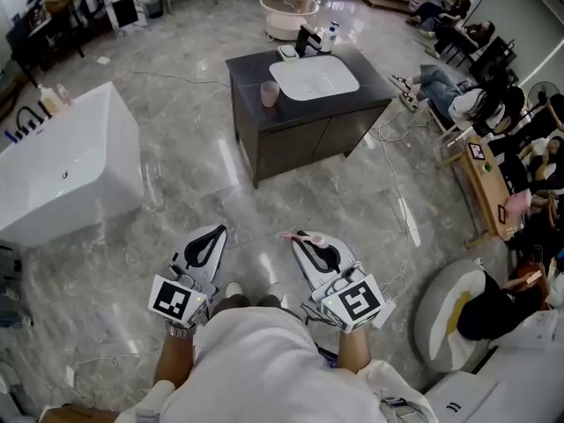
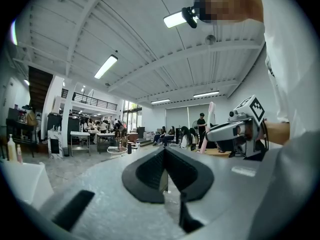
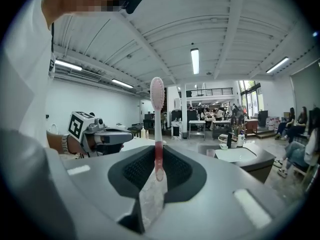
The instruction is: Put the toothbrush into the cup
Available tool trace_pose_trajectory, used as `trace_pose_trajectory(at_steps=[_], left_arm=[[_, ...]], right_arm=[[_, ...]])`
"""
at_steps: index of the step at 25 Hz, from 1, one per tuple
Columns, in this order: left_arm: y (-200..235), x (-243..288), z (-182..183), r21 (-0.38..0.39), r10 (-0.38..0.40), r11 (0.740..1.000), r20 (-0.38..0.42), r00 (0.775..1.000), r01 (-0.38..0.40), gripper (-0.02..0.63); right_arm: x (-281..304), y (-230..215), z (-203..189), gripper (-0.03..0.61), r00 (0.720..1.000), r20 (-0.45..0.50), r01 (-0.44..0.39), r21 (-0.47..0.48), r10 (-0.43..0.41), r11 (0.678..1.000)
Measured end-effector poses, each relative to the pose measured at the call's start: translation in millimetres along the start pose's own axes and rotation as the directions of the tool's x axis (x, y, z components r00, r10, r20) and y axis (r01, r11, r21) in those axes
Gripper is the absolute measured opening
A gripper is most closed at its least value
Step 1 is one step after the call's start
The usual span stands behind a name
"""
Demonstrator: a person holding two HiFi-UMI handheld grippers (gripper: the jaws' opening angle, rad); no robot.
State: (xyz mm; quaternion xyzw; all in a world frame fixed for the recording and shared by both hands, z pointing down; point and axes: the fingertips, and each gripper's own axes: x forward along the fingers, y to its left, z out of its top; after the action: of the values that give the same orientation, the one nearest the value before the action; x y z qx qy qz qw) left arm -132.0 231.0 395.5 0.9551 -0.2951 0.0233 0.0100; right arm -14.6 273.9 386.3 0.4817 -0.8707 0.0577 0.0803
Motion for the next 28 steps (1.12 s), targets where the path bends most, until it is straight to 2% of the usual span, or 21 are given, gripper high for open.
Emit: trace_pose_trajectory(at_steps=[4,14,18,23,28], left_arm=[[-0.8,-3.8,-2.6,-0.013,-0.005,1.0,-0.01,1.0,0.005,0.002],[-1.8,-8.7,-0.1,0.002,0.018,1.0,-0.007,1.0,-0.018,0.002],[4.1,-15.6,0.4,0.0,0.087,0.996,0.0,0.996,-0.087,0.002],[-2.1,-16.9,-15.1,-0.013,0.144,0.989,-0.04,0.989,-0.145,0.002],[-8.2,7.8,-10.4,-0.012,0.17,0.985,-0.048,0.984,-0.17,0.002]], right_arm=[[-3.7,1.0,-2.2,0.058,1.0,0.018,0.024,0.026,-0.024,0.999],[-3.1,0.5,5.7,0.058,1.0,0.021,0.023,-0.026,-0.022,0.999],[1.4,-8.9,10.1,0.058,1.0,0.022,-0.01,-0.043,0.011,0.999],[-2.0,-23.4,3.7,0.058,0.999,0.029,-0.042,-0.03,0.043,0.999],[-8.8,-51.6,5.8,0.058,0.997,0.043,-0.063,-0.023,0.064,0.998]])
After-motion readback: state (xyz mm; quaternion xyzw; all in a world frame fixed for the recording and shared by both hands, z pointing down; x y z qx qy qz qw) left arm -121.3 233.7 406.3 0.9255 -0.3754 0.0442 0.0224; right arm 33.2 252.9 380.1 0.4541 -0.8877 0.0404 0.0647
